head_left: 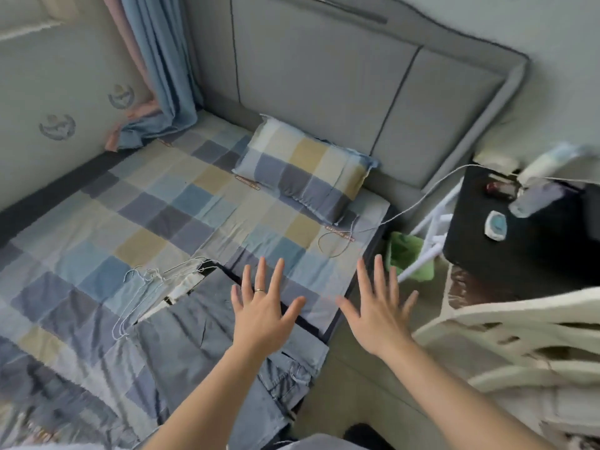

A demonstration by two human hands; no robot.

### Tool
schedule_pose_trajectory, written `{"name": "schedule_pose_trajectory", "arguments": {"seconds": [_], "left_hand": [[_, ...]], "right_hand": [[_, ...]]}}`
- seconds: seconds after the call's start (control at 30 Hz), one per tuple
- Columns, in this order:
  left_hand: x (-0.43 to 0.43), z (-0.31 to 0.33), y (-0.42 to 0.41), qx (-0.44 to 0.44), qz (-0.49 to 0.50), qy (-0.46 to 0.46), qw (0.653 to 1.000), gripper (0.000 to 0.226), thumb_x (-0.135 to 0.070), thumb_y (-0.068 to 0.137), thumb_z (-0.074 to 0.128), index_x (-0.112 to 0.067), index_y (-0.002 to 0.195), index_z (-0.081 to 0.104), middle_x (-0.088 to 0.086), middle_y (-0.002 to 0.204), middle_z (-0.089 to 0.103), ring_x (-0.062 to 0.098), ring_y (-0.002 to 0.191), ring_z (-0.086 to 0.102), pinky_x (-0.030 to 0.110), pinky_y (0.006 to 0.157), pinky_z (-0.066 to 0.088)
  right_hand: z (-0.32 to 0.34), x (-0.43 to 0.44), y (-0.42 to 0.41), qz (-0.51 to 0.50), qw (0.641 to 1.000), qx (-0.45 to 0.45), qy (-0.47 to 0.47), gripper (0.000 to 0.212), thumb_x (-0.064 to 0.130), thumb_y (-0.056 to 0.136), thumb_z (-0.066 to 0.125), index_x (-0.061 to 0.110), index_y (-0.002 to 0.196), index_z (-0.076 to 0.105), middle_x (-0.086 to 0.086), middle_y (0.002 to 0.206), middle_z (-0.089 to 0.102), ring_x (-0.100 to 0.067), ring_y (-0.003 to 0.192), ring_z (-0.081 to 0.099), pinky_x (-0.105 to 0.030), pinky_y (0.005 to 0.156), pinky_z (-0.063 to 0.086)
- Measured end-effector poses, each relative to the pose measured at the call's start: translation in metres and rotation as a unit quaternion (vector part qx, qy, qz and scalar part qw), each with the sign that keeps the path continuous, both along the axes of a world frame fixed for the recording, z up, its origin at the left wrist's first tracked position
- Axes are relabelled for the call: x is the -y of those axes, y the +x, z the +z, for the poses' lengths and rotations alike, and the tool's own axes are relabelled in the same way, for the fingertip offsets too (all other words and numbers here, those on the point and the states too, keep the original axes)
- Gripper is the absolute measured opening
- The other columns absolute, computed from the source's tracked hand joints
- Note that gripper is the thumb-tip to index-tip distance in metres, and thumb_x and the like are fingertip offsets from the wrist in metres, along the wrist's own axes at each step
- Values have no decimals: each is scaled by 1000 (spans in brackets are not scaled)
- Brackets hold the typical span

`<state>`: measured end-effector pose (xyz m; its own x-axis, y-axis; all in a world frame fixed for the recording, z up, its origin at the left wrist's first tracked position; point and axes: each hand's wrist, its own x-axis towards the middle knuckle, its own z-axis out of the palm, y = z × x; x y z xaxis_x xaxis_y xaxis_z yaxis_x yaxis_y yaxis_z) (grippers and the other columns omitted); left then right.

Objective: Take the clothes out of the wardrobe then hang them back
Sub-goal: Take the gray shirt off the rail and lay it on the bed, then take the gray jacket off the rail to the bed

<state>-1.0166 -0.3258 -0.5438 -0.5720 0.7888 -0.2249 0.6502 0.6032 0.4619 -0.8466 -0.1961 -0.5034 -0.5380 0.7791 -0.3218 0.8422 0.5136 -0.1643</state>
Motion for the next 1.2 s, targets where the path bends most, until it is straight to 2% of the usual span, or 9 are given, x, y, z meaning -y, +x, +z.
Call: {"name": "schedule_pose_trajectory", "arguments": {"seconds": [0.27,0.4,0.5,0.63,0.7,0.8,0.93,1.07,1.2], "left_hand": [[-114,24,126,-40,-215,48,975,82,-83,82,6,-49,151,-22,-9,162,-29,21,147,-33,53,120,-15],[-169,44,229,-57,-325,81,940,79,-81,89,16,-50,151,-20,-10,163,-27,19,147,-34,52,119,-16],[-200,66,321,-53,-401,114,908,78,-83,86,10,-50,152,-19,-10,163,-27,20,148,-33,53,121,-13],[-236,96,445,-66,-481,144,862,79,-84,81,0,-51,146,-31,-10,159,-36,21,144,-40,54,120,-16],[-255,108,505,-54,-514,165,840,81,-87,79,-5,-51,146,-30,-12,159,-37,20,144,-40,55,119,-17],[-278,134,587,-42,-561,195,804,79,-83,87,5,-47,152,-21,-11,162,-31,21,146,-36,55,120,-14],[-308,179,686,-20,-608,258,751,81,-85,83,3,-49,152,-19,-11,163,-26,19,148,-32,53,121,-13],[-336,234,781,28,-643,327,692,78,-79,88,15,-49,154,-13,-10,165,-20,20,151,-26,53,121,-9],[-362,301,869,69,-666,401,625,81,-81,86,16,-47,156,-7,-8,167,-14,19,152,-22,52,121,-8]], "right_hand": [[20,-27,170,-215,976,-29,32,80,73,91,18,41,148,-28,10,148,-46,-25,147,-28,-66,114,-6],[36,-36,277,-309,947,-57,68,79,72,92,18,42,145,-32,8,152,-43,-25,146,-29,-64,114,-10],[53,-40,365,-366,922,-65,105,79,73,90,16,43,144,-34,10,151,-45,-23,145,-31,-65,113,-10],[81,-40,478,-425,888,-77,157,77,70,94,21,42,149,-26,10,155,-39,-22,146,-29,-66,114,-6],[97,-40,530,-449,871,-68,190,78,69,94,22,40,151,-21,8,157,-34,-25,148,-25,-66,114,-5],[125,-38,600,-487,842,-52,227,77,68,94,21,40,150,-24,8,155,-38,-24,147,-27,-65,115,-6],[171,-32,679,-521,803,-36,287,76,70,93,19,44,143,-33,10,154,-40,-21,144,-35,-64,116,-5],[224,-28,736,-545,765,0,343,77,66,96,25,41,148,-26,14,151,-43,-17,140,-40,-59,116,-14],[287,-32,781,-561,724,54,397,78,71,91,16,41,148,-28,13,150,-45,-19,140,-40,-56,114,-19]]}}
